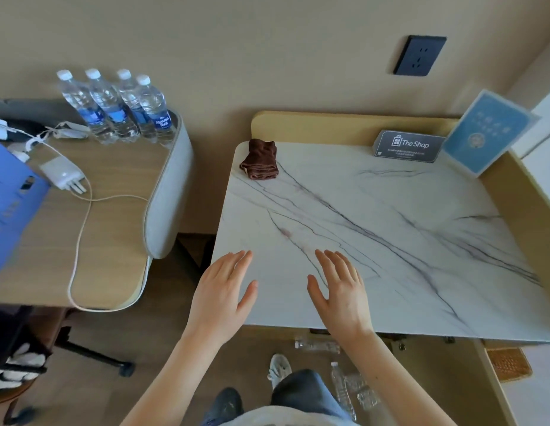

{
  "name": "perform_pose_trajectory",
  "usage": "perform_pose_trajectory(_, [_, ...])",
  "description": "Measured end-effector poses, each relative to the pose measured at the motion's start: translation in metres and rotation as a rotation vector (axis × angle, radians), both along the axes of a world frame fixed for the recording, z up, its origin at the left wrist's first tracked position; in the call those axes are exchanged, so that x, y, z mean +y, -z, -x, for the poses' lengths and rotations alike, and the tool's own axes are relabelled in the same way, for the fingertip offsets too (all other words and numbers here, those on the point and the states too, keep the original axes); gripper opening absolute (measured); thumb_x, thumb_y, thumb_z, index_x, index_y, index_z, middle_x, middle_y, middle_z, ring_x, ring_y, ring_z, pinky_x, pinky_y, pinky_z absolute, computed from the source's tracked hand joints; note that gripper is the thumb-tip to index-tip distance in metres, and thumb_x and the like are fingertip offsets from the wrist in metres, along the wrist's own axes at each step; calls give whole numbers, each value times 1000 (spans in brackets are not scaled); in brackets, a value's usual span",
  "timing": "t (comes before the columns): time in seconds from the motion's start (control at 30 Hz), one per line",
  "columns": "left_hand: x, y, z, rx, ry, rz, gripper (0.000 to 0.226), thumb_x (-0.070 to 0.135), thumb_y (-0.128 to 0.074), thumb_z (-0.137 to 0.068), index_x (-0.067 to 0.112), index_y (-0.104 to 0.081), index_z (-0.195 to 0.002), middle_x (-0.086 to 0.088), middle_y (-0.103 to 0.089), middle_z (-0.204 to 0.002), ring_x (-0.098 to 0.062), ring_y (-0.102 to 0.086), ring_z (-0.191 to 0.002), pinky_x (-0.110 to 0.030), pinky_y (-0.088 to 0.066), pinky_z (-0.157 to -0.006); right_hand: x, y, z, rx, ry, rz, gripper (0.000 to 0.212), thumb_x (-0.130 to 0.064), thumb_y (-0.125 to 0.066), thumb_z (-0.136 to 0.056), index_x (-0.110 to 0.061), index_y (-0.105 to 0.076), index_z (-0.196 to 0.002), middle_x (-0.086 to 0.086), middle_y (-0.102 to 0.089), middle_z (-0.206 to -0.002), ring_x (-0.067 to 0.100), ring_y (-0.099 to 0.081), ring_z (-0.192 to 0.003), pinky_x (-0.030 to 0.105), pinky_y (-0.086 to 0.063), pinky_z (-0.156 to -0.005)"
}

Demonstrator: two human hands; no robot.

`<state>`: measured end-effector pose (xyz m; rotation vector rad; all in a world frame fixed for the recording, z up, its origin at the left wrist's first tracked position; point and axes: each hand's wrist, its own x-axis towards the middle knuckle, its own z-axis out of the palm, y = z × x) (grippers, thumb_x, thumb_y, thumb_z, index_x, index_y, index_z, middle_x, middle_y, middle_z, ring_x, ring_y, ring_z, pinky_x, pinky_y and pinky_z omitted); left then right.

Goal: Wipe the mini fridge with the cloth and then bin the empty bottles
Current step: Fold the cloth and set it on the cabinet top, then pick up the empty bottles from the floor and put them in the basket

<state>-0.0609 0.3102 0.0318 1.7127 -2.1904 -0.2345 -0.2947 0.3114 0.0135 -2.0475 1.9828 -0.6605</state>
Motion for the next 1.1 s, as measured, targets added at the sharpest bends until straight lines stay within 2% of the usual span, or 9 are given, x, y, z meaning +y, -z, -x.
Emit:
perform_pose_trajectory(0.17, [44, -11, -10, 22, 92, 27, 55, 46, -42, -97, 13, -55, -139, -4, -59, -139, -23, -56, -128, -37, -48, -102, 66, -7, -1, -9, 93, 50, 46, -29, -60, -97, -10, -56, -139, 11, -59, -138, 32, -51, -131, 48, -42, -109])
perform_pose_trajectory(0.37, [147, 6, -51, 51, 175, 12, 53, 40, -40, -97, 7, -59, -134, -6, -64, -131, -25, -60, -120, -41, -52, -98, 192, 15, -37, 10, 171, 77, 46, -18, -70, -90, -5, -61, -133, 10, -64, -130, 32, -55, -126, 43, -41, -107])
perform_pose_trajectory(0.57, [243, 14, -79, 81, 166, -61, 57, 45, -36, -95, 11, -60, -134, -2, -66, -128, -20, -61, -118, -35, -51, -96, 304, 24, -68, 5, 220, 9, 45, -30, -59, -93, -11, -61, -134, 8, -62, -133, 29, -55, -128, 41, -42, -105])
perform_pose_trajectory(0.63, [261, 11, -82, 89, 183, -61, 57, 46, -36, -95, 12, -61, -134, -2, -67, -126, -20, -62, -117, -34, -51, -94, 323, 18, -68, 22, 248, 12, 45, -29, -61, -93, -13, -60, -135, 7, -62, -135, 28, -54, -129, 41, -42, -105])
perform_pose_trajectory(0.73, [275, 6, -78, 93, 208, -55, 59, 48, -34, -96, 13, -60, -135, -2, -65, -129, -19, -61, -119, -34, -51, -96, 346, 12, -61, 17, 296, 19, 48, -26, -67, -93, -13, -58, -138, 7, -59, -138, 28, -50, -133, 44, -41, -109])
perform_pose_trajectory(0.9, [292, -3, -51, 111, 293, -33, 58, 47, -35, -97, 12, -58, -136, -2, -64, -130, -20, -59, -121, -36, -52, -98, 381, 1, -36, -2, 404, 75, 46, -28, -61, -95, -14, -57, -139, 6, -59, -137, 29, -51, -132, 51, -46, -105])
perform_pose_trajectory(1.0, [302, -5, -30, 102, 336, -33, 58, 47, -34, -97, 12, -58, -137, -2, -64, -131, -19, -59, -121, -37, -53, -97, 406, 4, -14, 6, 448, 66, 46, -32, -56, -96, -12, -57, -138, 7, -59, -137, 29, -51, -130, 51, -46, -105])
perform_pose_trajectory(1.1, [317, -1, -6, 74, 363, -50, 58, 47, -33, -97, 12, -57, -137, -1, -63, -132, -19, -58, -123, -36, -53, -98, 434, 14, 9, -13, 481, 30, 46, -29, -61, -96, -13, -57, -139, 6, -58, -138, 28, -50, -131, 51, -44, -106])
